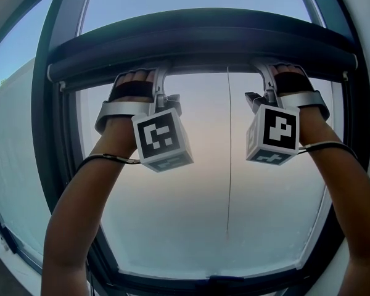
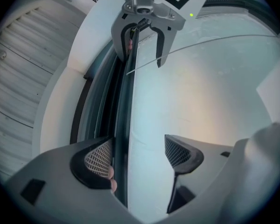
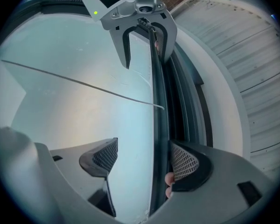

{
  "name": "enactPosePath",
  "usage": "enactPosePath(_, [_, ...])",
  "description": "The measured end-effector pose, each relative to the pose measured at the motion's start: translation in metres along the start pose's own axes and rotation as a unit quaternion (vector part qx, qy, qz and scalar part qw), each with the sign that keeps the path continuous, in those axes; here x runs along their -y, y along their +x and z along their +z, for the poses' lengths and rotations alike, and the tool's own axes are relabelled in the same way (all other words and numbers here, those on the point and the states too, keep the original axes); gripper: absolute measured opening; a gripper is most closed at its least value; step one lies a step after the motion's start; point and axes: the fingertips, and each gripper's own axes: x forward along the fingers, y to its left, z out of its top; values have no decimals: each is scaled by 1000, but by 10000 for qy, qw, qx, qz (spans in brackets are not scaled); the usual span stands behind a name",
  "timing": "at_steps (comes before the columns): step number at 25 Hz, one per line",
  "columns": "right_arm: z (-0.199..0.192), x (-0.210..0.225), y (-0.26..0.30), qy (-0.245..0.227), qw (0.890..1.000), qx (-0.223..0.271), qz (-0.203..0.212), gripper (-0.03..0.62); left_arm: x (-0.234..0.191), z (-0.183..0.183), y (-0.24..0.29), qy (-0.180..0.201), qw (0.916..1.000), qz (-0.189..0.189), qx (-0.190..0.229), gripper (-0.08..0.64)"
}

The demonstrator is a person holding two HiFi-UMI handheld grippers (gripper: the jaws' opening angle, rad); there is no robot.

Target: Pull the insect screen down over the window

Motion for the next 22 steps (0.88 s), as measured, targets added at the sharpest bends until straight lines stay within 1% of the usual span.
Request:
enactPosePath(5, [0, -7, -5, -39, 9999, 12, 162, 324, 7, 1, -5, -125, 9997, -222, -19, 329])
enactPosePath(10, [1, -15, -12, -88, 9993, -10, 376, 324, 17, 0, -13, 145, 9989, -433, -102, 331])
enactPosePath(13, [3, -22, -16, -149, 9988, -8, 474, 331, 24, -2, -17, 170, 9980, -596, -139, 341])
enactPosePath(15, [4, -27, -20, -120, 9984, -17, 544, 331, 28, -1, -20, 191, 9980, -596, -128, 341])
enactPosePath(18, [3, -31, -25, -122, 9986, -35, 521, 331, 34, 2, -25, 160, 9982, -585, -35, 341])
enactPosePath(22, [6, -41, -31, -83, 9981, -18, 606, 331, 43, 3, -33, 43, 9975, -707, 23, 341])
